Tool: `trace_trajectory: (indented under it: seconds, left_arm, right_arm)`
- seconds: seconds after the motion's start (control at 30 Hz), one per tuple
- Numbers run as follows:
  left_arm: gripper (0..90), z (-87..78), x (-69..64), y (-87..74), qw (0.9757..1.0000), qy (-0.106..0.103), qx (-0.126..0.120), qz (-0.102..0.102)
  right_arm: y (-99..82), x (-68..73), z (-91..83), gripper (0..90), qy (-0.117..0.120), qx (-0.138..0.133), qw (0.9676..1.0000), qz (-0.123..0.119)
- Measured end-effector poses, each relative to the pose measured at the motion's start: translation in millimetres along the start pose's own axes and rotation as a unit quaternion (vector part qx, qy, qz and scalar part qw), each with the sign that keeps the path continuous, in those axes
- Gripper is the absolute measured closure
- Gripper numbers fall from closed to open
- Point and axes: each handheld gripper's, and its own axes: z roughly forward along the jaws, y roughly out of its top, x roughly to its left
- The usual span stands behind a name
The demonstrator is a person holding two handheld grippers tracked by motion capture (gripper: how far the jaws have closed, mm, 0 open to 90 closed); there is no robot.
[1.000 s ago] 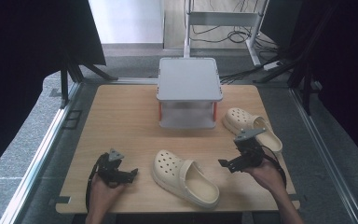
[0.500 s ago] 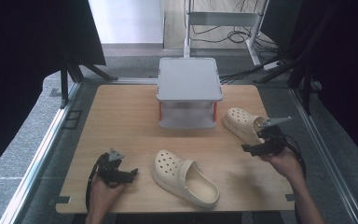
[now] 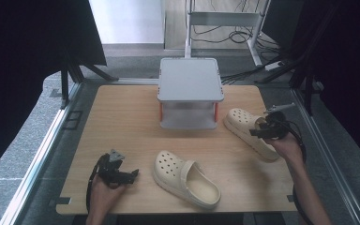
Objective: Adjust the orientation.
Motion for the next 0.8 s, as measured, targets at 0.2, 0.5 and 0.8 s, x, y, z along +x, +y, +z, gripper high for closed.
trace_trajectory:
  seconds: [0.2, 0.5, 0.8]
  left_arm:
    - [0.0, 0.1, 0.0, 0.0, 1.0, -0.001, -0.001, 0.0]
    - [0.0, 0.1, 0.0, 0.0, 1.0, -0.001, -0.001, 0.0]
    - [0.0, 0.1, 0.0, -0.1, 1.0, -0.001, -0.001, 0.0]
  right_arm:
    - [4.7, -11.3, 20.4, 58.1, 0.007, 0.016, 0.9998, 0.003]
    - [4.5, -10.2, 32.9, 76.0, 0.036, 0.018, 0.9992, 0.004]
    - [4.3, -0.9, 16.4, 76.6, 0.015, 0.007, 0.9998, 0.005]
